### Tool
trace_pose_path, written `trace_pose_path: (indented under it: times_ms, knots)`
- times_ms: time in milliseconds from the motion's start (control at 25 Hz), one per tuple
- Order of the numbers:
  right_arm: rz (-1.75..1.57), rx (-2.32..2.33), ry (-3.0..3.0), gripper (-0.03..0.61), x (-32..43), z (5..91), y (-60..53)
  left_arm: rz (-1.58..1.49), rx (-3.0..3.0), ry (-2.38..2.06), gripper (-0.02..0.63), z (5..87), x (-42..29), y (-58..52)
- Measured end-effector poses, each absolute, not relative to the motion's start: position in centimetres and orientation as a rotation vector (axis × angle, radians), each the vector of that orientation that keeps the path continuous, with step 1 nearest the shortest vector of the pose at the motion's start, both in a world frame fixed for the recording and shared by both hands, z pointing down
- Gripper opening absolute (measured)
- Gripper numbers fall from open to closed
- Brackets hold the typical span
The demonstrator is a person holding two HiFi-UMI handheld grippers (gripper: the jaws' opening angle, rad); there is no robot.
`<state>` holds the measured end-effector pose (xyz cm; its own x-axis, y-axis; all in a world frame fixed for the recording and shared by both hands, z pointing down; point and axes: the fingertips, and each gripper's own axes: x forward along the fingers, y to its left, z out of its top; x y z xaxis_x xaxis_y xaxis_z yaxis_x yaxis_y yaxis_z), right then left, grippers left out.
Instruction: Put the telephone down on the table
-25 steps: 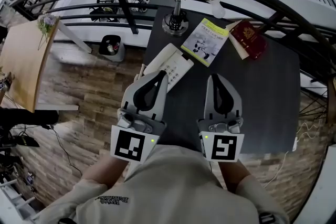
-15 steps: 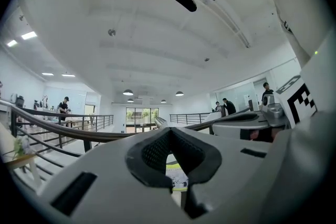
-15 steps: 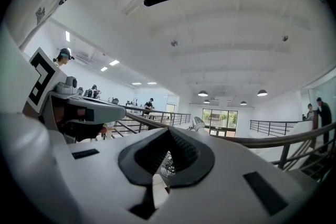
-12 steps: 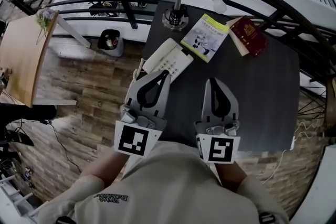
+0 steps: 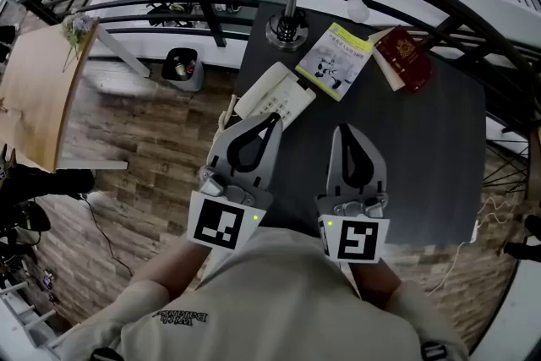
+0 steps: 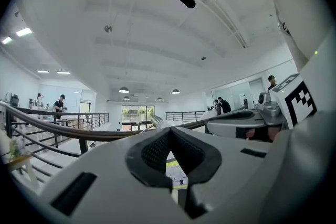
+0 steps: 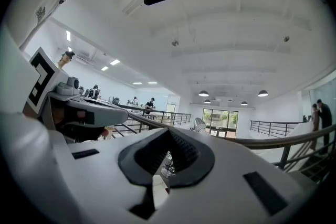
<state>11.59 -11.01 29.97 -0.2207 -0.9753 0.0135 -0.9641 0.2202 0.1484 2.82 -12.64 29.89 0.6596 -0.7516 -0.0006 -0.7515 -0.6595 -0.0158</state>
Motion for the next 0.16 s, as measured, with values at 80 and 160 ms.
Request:
trace_pose_path:
  times_ms: [80, 160]
  knots:
    - [-0.152, 1.889, -2.373, 0.002, 11.33, 30.05, -11.0, -0.015, -2.857, 1.267, 0.003, 29.88, 2.99, -12.63]
    - [-0.151, 1.881, -2.373, 0.003, 11.12, 30.03, -11.0, -0.02, -2.857, 1.247, 0.003, 29.77, 3.17, -12.63]
